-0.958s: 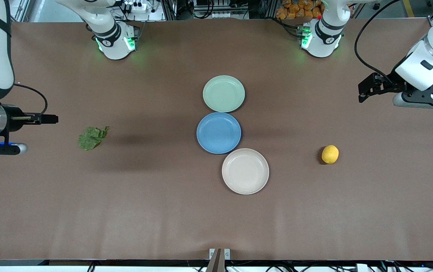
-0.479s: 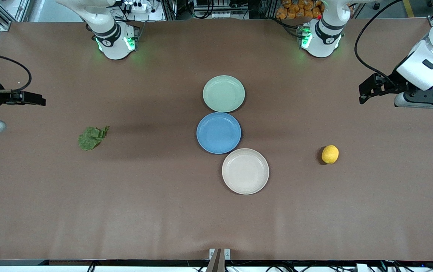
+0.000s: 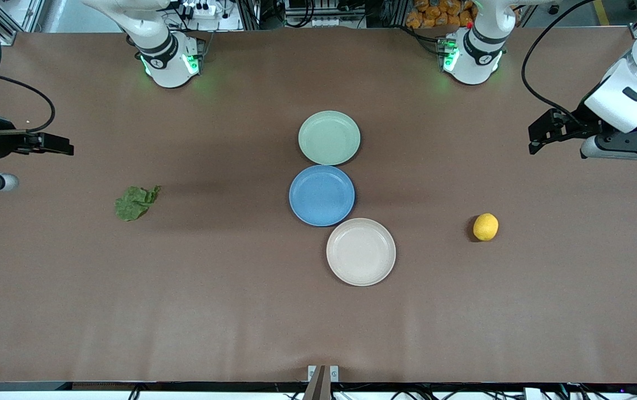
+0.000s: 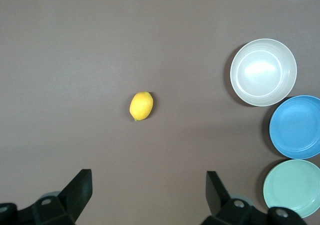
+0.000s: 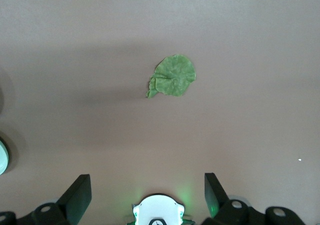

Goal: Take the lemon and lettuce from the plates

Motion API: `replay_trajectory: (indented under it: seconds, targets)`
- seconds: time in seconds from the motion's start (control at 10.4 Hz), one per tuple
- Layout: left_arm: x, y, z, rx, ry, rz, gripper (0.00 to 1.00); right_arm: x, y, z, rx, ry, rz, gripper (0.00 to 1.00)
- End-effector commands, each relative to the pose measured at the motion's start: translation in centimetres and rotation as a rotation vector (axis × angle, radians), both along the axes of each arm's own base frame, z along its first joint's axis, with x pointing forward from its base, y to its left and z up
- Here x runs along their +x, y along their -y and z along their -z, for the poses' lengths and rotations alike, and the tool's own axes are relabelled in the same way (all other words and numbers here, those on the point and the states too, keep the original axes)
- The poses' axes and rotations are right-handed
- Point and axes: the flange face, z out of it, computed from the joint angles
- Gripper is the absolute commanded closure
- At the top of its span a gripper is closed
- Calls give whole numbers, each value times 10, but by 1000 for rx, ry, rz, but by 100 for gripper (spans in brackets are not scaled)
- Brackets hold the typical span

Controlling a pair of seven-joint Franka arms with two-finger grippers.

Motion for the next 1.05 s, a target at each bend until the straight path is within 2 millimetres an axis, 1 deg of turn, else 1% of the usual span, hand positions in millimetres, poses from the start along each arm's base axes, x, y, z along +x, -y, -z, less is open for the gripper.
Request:
replay_trajectory:
  seconds: [0.0, 0.1, 0.29, 0.38, 0.48, 0.67, 0.77, 0.96]
  targets:
    - [1, 3, -4, -24, 10, -11, 0, -31, -2, -2, 13, 51, -4, 0]
    - [1, 2, -5, -22, 12, -11, 0, -32, -3, -3, 13, 54, -5, 0]
    - [1, 3, -3, -23, 8, -12, 0, -44, -4, -7, 12, 55, -5, 0]
    - [1, 3, -4, -23, 10, -11, 0, -47, -8, -12, 12, 61, -13, 0]
    - [1, 2, -4, -22, 10, -11, 0, -47, -17, -20, 11, 69, -29, 0]
    - [2, 2, -5, -17, 14, -11, 0, -44, -21, -56, 20, 91, -33, 0]
    - [2, 3, -5, -16, 14, -8, 0, -47, -23, -67, 55, 92, -27, 0]
    - [2, 4, -5, -17, 14, -11, 0, -48, -16, -73, 80, 84, -11, 0]
